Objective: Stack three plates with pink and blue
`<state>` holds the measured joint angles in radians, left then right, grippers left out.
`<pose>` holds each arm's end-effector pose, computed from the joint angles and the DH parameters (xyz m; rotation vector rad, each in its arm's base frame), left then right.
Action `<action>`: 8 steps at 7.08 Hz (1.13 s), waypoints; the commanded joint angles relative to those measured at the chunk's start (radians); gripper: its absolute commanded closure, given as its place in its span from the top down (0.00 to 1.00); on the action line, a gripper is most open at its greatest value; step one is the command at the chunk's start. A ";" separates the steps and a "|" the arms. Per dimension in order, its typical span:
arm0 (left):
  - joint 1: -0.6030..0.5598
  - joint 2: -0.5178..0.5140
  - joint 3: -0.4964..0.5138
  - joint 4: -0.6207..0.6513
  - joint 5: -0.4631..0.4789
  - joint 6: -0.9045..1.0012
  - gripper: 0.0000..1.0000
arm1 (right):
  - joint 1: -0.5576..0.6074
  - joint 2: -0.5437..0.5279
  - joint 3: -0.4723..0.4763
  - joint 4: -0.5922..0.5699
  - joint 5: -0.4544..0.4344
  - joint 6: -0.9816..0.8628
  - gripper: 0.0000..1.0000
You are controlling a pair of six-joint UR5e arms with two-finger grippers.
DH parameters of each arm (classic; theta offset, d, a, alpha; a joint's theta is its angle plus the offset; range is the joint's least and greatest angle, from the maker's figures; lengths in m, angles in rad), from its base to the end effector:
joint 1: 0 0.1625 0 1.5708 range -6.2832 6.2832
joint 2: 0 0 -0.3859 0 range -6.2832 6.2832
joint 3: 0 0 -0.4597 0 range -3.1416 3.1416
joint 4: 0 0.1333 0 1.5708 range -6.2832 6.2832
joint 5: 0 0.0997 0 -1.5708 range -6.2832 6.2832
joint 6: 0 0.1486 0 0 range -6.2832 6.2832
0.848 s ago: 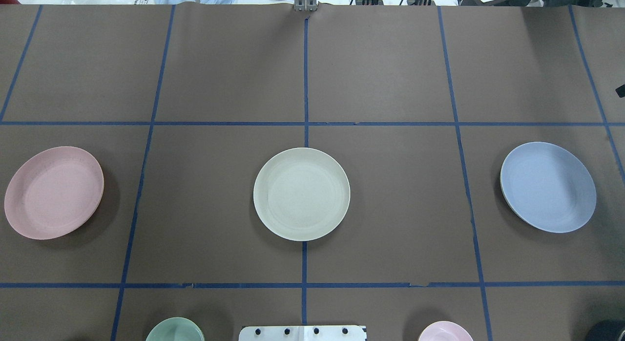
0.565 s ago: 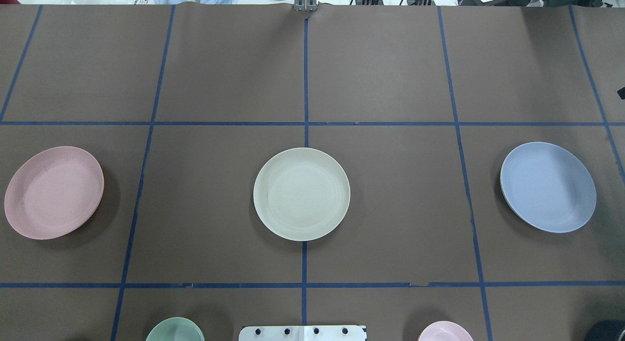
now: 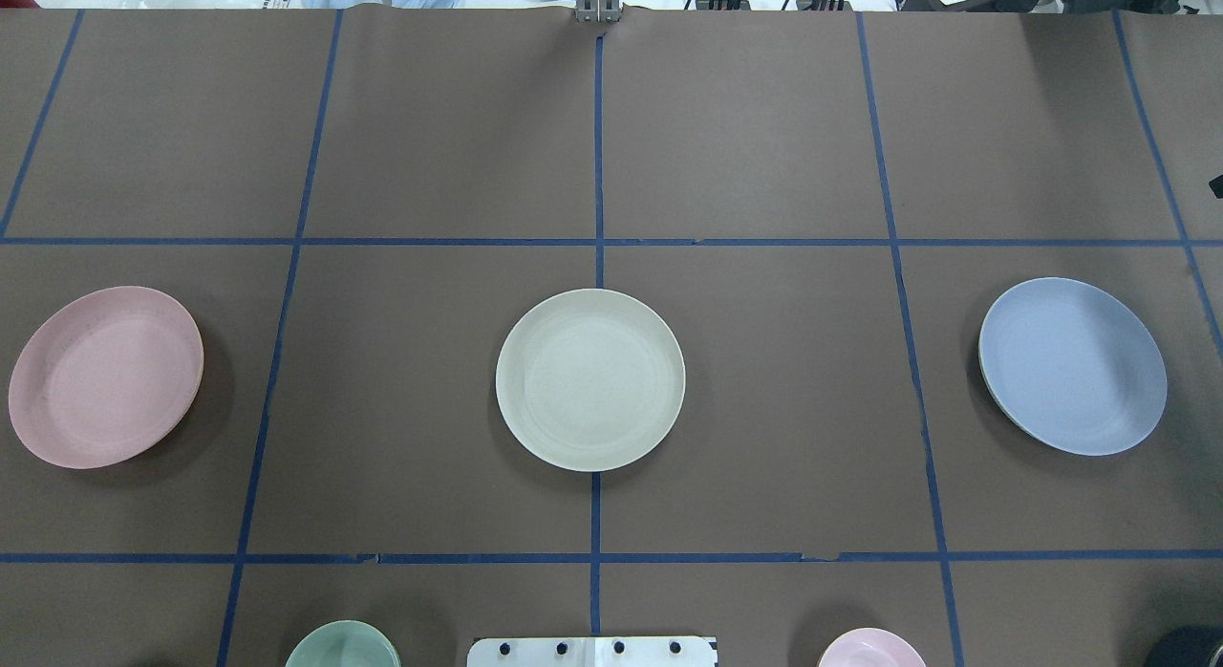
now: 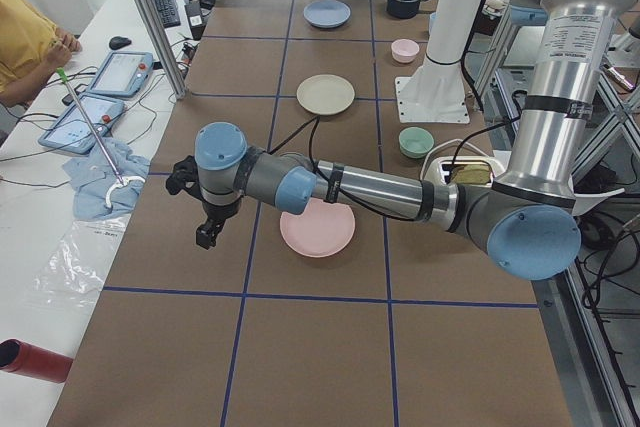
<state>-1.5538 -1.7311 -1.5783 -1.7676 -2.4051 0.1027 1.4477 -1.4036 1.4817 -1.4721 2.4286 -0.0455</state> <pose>-0.0123 -0.6439 0.5244 0.3789 0.8111 0.2637 -0.0576 -0.6355 0.5853 0.1328 -0.8632 -0.2336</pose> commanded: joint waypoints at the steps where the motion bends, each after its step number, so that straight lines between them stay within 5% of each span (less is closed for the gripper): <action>1: 0.044 0.030 0.001 -0.009 -0.069 -0.077 1.00 | -0.001 0.000 0.000 0.004 0.001 0.001 1.00; 3: 0.225 0.041 0.035 -0.036 -0.058 -0.289 0.99 | -0.009 -0.002 -0.001 0.030 0.001 0.007 1.00; 8: 0.439 0.136 0.136 -0.277 0.000 -0.370 0.99 | -0.035 -0.011 -0.004 0.032 -0.009 0.001 1.00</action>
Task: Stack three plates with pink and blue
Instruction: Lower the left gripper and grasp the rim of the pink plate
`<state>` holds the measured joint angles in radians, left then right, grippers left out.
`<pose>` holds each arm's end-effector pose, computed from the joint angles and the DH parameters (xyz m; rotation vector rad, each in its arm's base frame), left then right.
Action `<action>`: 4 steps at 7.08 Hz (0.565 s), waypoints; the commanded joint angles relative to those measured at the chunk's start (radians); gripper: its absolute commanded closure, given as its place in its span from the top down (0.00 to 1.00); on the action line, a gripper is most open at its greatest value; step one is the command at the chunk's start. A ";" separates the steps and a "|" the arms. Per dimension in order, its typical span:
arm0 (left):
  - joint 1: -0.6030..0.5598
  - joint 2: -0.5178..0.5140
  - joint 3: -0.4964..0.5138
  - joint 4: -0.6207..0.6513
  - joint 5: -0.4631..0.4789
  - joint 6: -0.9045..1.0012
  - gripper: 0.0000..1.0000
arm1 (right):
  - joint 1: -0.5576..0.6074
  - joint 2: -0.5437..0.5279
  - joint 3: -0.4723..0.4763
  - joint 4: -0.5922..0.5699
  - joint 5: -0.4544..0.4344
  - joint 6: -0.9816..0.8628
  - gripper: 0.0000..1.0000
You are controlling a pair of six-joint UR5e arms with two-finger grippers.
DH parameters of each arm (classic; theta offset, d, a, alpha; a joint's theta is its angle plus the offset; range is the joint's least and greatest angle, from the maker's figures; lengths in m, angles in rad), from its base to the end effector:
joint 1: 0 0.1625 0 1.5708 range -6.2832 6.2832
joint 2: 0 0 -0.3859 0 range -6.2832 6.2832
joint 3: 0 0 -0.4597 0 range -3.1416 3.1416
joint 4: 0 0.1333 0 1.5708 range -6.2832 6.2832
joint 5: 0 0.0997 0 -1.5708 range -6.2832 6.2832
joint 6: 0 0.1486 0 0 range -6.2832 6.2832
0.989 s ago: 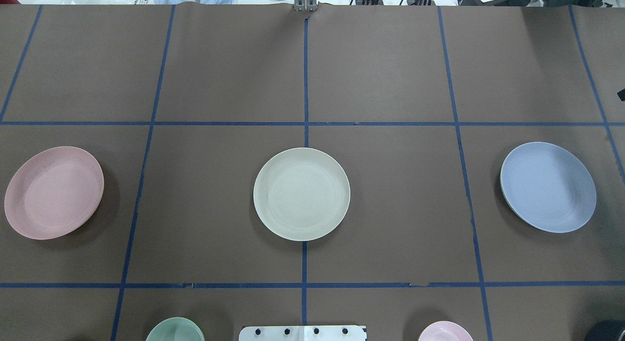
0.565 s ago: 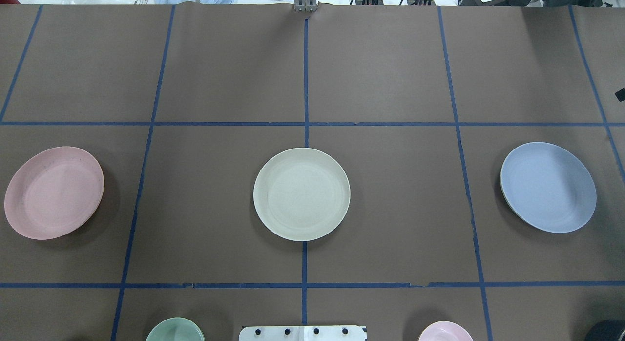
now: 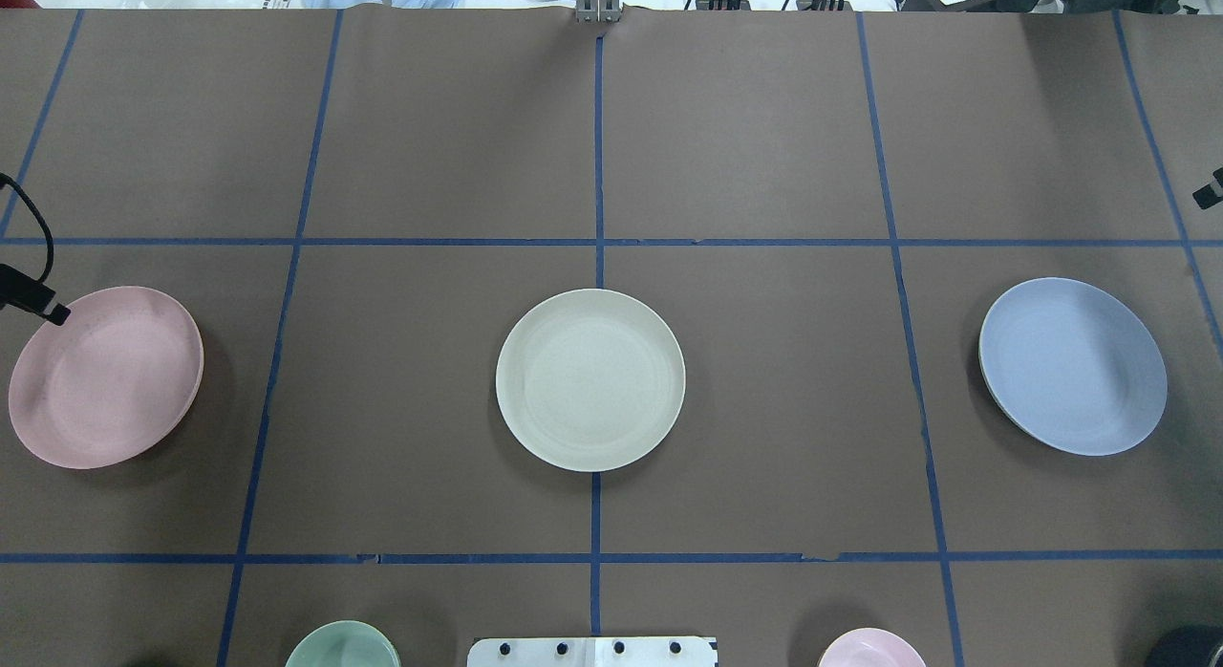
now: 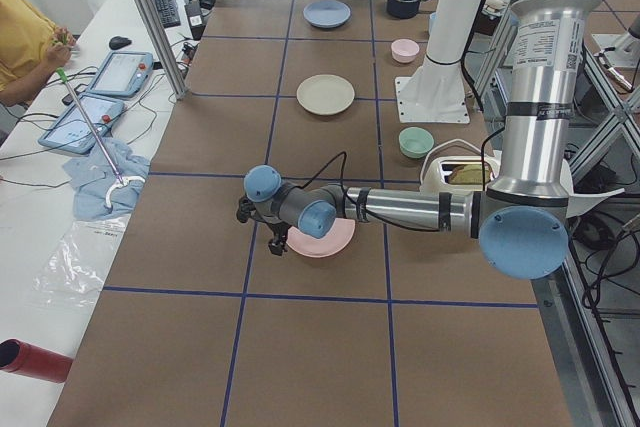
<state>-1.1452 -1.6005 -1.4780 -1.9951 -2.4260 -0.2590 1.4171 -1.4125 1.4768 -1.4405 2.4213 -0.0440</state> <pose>0.2276 -0.5534 0.6332 0.0354 0.9133 0.3093 -0.0761 -0.6322 0.5909 0.1364 -0.8590 -0.2679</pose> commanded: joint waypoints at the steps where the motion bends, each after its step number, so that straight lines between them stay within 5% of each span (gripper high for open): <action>1: 0.033 0.007 0.042 -0.053 0.022 -0.006 0.99 | -0.007 -0.005 0.000 0.002 -0.001 0.000 1.00; 2: 0.050 0.011 0.044 -0.053 0.021 -0.008 0.96 | -0.010 -0.005 0.002 0.002 -0.001 -0.002 1.00; 4: 0.061 0.011 0.062 -0.053 0.021 -0.008 0.52 | -0.014 -0.005 0.002 0.002 -0.001 -0.002 1.00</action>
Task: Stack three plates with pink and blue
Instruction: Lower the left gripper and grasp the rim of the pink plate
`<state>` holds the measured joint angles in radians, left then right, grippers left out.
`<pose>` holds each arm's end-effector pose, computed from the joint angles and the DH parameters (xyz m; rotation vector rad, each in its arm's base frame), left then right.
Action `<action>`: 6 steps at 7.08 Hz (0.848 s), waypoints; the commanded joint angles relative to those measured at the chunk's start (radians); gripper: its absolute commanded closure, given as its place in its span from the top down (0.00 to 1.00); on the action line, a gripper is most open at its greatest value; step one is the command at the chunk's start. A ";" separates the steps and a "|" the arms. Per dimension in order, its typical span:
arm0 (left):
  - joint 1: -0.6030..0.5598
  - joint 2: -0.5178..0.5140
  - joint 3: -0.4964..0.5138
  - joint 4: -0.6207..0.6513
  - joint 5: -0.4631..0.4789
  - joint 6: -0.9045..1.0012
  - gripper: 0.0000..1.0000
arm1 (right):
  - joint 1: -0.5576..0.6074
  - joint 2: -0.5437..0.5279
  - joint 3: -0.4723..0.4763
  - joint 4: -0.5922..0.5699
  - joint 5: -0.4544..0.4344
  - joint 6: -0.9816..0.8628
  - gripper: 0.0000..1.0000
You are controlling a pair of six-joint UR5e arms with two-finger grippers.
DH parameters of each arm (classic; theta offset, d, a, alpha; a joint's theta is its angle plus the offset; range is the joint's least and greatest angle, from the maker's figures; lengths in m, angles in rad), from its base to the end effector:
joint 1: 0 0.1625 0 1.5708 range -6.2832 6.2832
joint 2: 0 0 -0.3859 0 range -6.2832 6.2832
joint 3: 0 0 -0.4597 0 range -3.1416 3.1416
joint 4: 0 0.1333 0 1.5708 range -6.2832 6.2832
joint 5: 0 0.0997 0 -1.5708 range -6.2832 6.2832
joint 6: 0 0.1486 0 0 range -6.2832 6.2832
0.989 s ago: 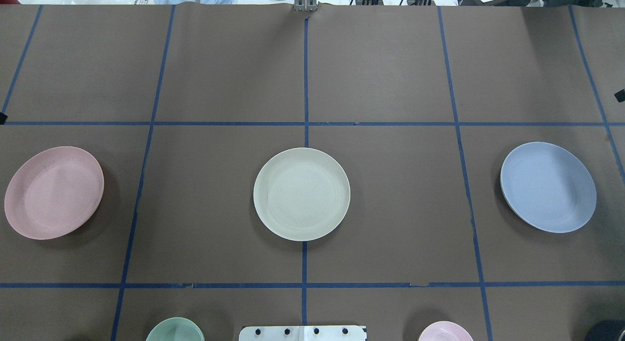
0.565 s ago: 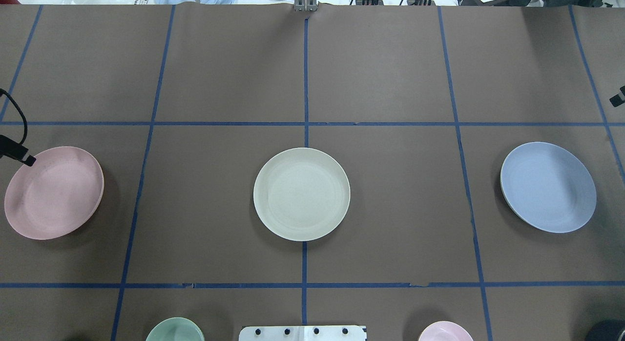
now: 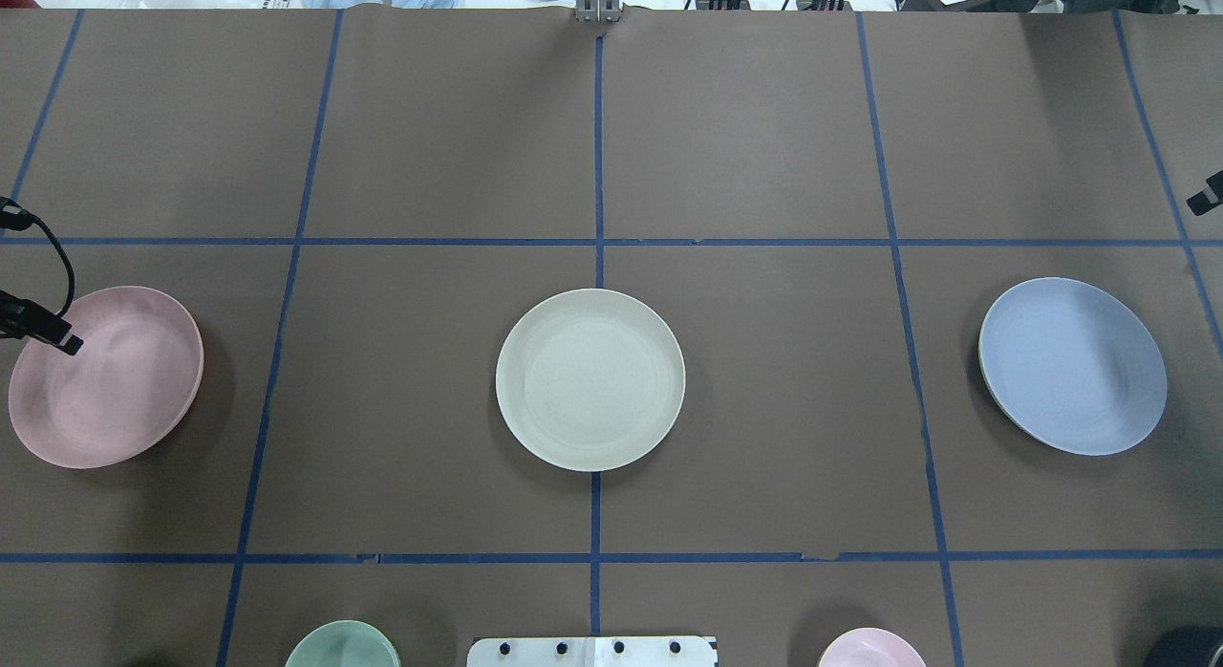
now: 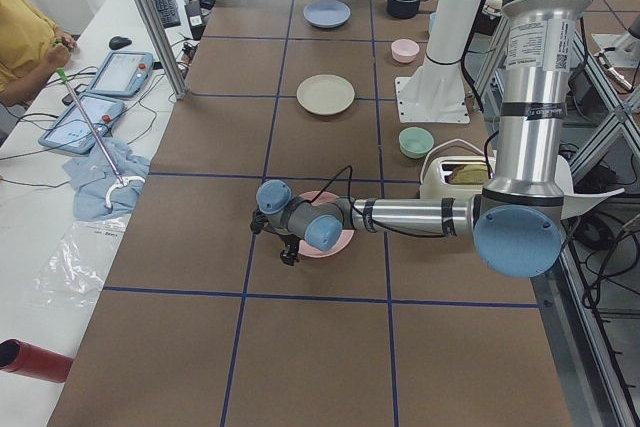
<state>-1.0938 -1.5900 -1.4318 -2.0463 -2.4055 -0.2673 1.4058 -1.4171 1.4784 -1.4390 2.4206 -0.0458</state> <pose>0.2512 -0.5366 0.6621 0.0116 0.8948 0.3440 -0.0828 -0.6295 0.5928 0.1310 -0.8591 -0.2794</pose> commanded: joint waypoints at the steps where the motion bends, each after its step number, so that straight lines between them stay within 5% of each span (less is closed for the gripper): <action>1: 0.012 0.001 0.013 0.000 -0.003 -0.001 0.01 | -0.002 0.000 0.000 0.000 0.000 0.000 1.00; 4: 0.011 0.001 -0.042 0.002 -0.017 -0.076 0.00 | -0.004 0.000 0.003 0.000 0.000 0.001 1.00; 6: 0.008 -0.007 -0.238 0.123 -0.152 -0.157 0.00 | -0.004 0.001 0.011 0.000 0.000 0.000 1.00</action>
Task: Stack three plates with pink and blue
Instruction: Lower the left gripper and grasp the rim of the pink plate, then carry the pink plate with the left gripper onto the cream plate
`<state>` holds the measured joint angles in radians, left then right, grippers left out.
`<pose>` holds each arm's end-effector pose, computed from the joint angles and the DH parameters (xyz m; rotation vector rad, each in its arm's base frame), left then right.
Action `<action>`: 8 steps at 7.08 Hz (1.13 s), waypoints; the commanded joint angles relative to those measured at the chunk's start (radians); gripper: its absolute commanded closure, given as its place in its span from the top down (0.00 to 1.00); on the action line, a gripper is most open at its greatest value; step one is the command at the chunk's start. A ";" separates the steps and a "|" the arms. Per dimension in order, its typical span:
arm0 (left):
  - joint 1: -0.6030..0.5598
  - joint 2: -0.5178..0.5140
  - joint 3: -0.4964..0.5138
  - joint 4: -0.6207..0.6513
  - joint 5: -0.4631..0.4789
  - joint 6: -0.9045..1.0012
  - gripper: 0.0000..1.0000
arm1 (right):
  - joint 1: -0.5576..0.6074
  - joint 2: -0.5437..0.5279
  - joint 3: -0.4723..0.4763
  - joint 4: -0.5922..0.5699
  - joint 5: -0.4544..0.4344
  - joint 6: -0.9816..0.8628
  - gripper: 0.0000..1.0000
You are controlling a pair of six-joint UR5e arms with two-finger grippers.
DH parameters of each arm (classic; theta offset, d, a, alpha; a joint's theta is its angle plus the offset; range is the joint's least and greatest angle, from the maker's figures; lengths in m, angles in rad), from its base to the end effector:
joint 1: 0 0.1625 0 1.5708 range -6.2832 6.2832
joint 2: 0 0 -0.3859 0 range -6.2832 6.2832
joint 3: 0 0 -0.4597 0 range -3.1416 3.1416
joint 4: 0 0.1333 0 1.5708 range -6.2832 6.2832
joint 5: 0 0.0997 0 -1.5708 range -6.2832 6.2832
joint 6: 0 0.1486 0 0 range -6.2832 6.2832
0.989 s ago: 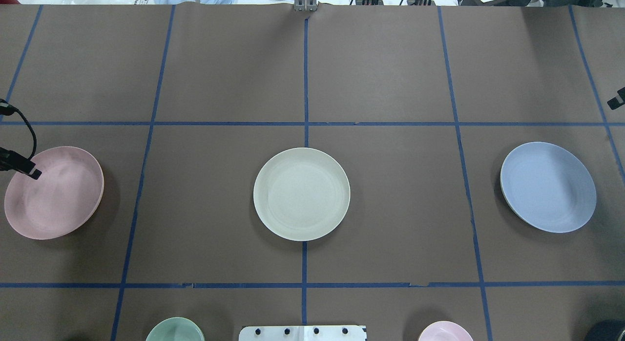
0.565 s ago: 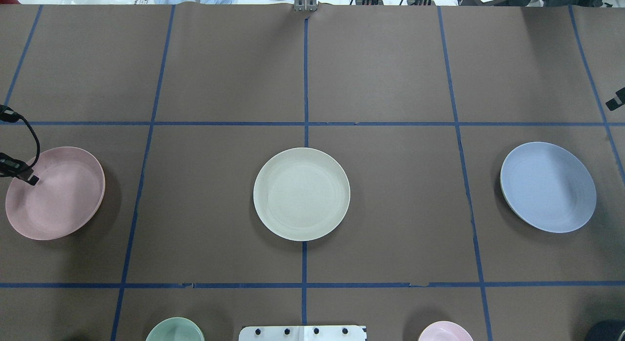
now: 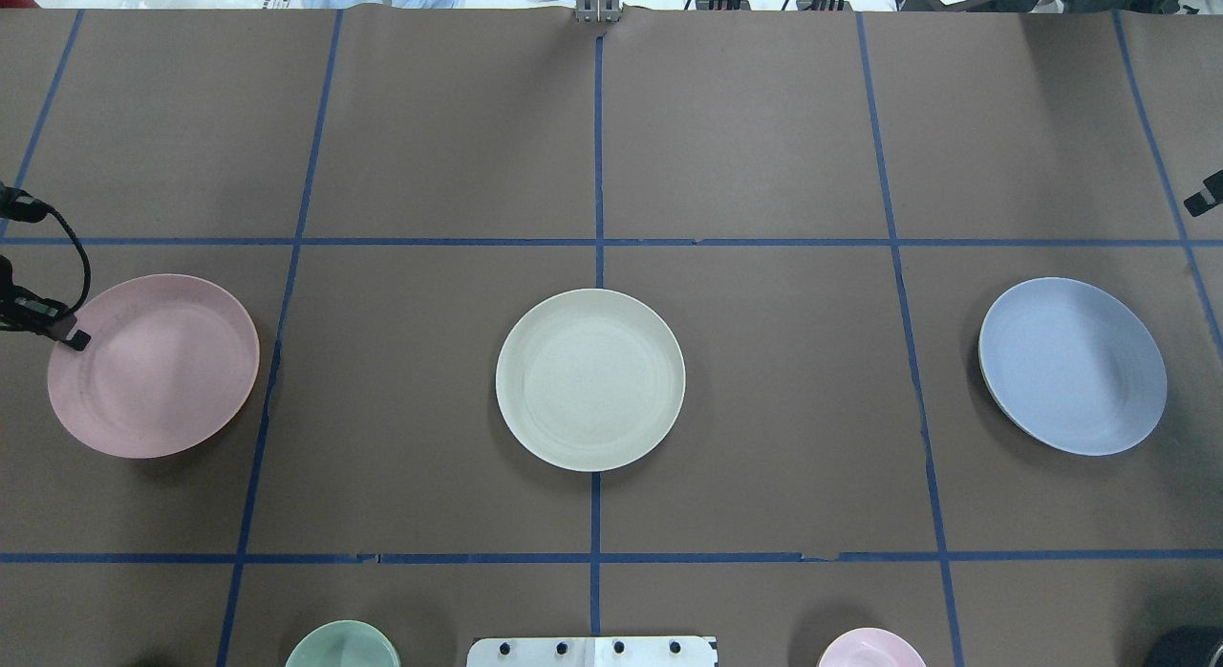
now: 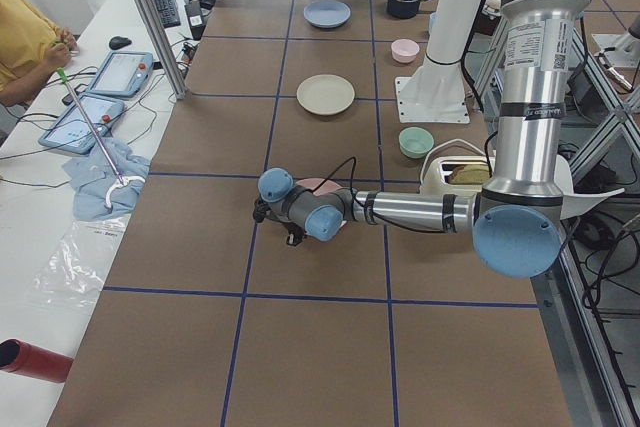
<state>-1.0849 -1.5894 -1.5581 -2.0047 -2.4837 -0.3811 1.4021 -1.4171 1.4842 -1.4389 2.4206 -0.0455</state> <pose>0.2643 -0.5342 0.5854 -0.0063 0.9885 0.2968 -0.0852 -0.6295 0.5895 0.1348 -0.8597 -0.2851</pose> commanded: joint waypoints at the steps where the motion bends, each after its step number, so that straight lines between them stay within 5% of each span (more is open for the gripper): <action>1: 0.000 -0.052 -0.225 0.218 -0.087 -0.103 0.00 | 0.000 0.001 0.011 0.000 0.000 0.001 1.00; 3: 0.058 -0.220 -0.287 0.245 -0.087 -0.421 0.00 | 0.000 0.000 0.013 0.000 0.002 0.001 1.00; 5: 0.267 -0.447 -0.217 0.244 -0.031 -0.721 0.00 | 0.000 0.000 0.013 0.000 0.003 0.001 1.00; 8: 0.373 -0.491 -0.053 -0.013 0.057 -0.837 0.00 | -0.005 0.000 0.011 -0.002 0.003 0.003 1.00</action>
<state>-0.7541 -2.0688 -1.6985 -1.8863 -2.4470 -1.1732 1.3998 -1.4174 1.4959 -1.4399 2.4237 -0.0444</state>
